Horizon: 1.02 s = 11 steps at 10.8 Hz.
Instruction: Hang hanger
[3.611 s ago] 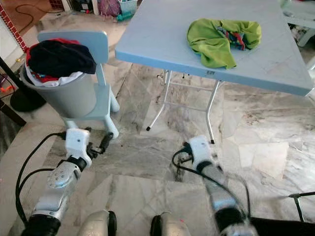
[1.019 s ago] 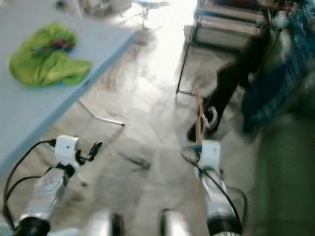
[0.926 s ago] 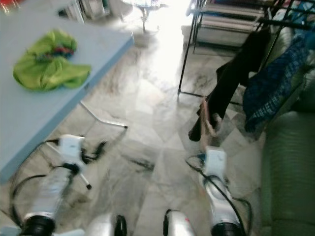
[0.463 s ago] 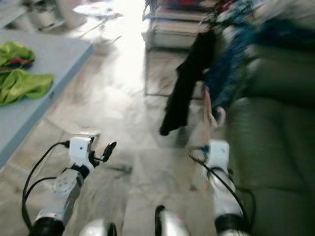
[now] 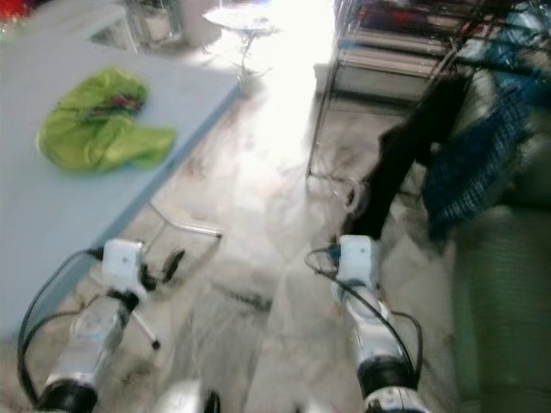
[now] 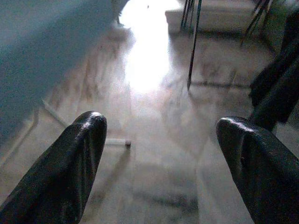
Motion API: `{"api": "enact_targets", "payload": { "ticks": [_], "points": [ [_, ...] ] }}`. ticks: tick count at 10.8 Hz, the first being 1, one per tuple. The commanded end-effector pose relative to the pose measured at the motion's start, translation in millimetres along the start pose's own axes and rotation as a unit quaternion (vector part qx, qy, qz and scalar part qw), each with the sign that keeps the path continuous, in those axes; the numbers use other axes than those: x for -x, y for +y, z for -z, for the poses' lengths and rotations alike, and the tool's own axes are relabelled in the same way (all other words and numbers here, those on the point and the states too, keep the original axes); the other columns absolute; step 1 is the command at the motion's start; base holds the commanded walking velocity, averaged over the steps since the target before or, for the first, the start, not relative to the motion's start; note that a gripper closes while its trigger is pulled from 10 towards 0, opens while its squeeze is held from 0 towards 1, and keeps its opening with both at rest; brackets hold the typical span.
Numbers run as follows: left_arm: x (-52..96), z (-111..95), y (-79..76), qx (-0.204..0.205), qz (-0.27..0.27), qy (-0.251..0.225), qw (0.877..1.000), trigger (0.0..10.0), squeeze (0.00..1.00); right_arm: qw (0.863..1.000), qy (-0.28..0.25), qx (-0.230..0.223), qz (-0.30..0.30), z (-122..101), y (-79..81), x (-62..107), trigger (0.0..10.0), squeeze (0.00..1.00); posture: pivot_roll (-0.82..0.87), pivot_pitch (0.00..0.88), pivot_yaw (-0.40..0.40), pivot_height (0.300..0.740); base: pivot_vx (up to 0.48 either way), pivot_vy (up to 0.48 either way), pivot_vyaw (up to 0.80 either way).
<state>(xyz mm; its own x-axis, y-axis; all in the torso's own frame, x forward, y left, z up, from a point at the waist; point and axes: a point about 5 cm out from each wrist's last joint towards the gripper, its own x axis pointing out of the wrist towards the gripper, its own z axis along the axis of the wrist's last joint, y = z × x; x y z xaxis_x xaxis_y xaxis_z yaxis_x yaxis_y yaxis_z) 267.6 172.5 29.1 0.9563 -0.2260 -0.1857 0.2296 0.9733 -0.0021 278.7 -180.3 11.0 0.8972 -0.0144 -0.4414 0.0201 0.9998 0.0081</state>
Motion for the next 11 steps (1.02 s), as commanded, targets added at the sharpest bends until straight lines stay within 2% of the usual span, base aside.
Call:
{"api": "enact_targets", "payload": {
  "ticks": [1, 4, 5, 8, 11],
  "points": [
    [-0.6, 4, -11.5, 0.000, 0.025, 0.005, 1.000, 10.0, 0.00, 1.000, 0.007, 0.001, 0.025, 4, -15.3, 2.6, 10.0, 0.00, 0.02, 0.029, -0.040, 0.740, 0.398, 0.000, 0.00],
    [-1.3, 3, -16.7, -0.015, 0.045, -0.001, 0.999, 10.0, 0.00, 1.000, 0.010, -0.001, 0.028, 2, -16.4, 0.0, 10.0, 0.00, 0.02, 0.023, -0.042, 0.740, 0.454, 0.000, 0.00],
    [-1.7, 5, -19.3, -0.009, 0.051, 0.005, 0.999, 10.0, 0.00, 0.999, 0.010, 0.001, 0.030, 1, -16.8, -1.2, 10.0, 0.00, 0.02, 0.020, -0.043, 0.740, 0.480, 0.000, 0.00],
    [-2.4, 7, -23.8, -0.004, 0.059, 0.010, 0.998, 10.0, 0.00, 1.000, 0.010, 0.005, 0.028, -1, -17.0, -3.0, 10.0, 0.00, 0.02, 0.015, -0.048, 0.740, 0.477, 0.000, -0.49],
    [-3.0, 10, -24.6, 0.010, 0.059, 0.020, 0.998, 10.0, 0.00, 1.000, 0.009, 0.018, 0.024, -1, -17.7, -4.1, 10.0, 0.00, 0.02, 0.006, -0.051, 0.740, 0.409, 0.105, 0.00]
  ]
}}
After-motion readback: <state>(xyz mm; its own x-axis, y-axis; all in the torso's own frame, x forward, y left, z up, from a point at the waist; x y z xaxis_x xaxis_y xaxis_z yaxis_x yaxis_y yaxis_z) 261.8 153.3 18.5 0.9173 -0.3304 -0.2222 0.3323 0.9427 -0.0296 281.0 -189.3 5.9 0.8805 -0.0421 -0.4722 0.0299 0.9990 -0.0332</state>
